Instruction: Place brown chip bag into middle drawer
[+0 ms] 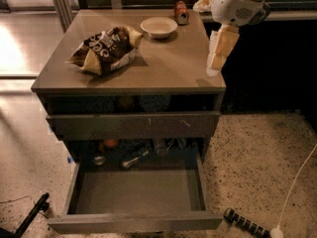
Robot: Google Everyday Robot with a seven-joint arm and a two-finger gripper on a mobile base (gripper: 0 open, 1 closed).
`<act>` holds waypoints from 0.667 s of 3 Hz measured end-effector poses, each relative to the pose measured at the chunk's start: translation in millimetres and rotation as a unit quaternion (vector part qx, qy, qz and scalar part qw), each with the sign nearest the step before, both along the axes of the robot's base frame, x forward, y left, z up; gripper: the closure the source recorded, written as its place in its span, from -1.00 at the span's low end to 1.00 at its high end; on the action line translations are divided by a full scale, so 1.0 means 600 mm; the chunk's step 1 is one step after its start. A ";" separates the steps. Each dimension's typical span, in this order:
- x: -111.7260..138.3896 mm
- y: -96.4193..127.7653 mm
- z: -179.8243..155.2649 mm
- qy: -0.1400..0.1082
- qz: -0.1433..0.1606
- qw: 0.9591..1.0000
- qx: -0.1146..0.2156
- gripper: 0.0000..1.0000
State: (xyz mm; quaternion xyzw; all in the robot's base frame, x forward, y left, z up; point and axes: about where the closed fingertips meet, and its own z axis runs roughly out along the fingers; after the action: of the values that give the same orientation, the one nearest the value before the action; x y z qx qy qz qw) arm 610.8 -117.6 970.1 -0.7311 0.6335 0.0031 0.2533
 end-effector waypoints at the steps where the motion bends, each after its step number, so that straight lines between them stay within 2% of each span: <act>1: 0.047 0.046 -0.005 0.001 0.033 0.999 0.013 -1.00; 2: 0.096 0.107 -0.016 0.005 0.071 0.997 0.026 -1.00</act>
Offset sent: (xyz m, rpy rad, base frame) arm 0.0839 0.0875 -0.0068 0.0666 0.0231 0.2006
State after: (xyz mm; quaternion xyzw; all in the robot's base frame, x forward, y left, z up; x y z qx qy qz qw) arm 668.5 -53.2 960.5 -0.7672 0.5812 0.0408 0.2682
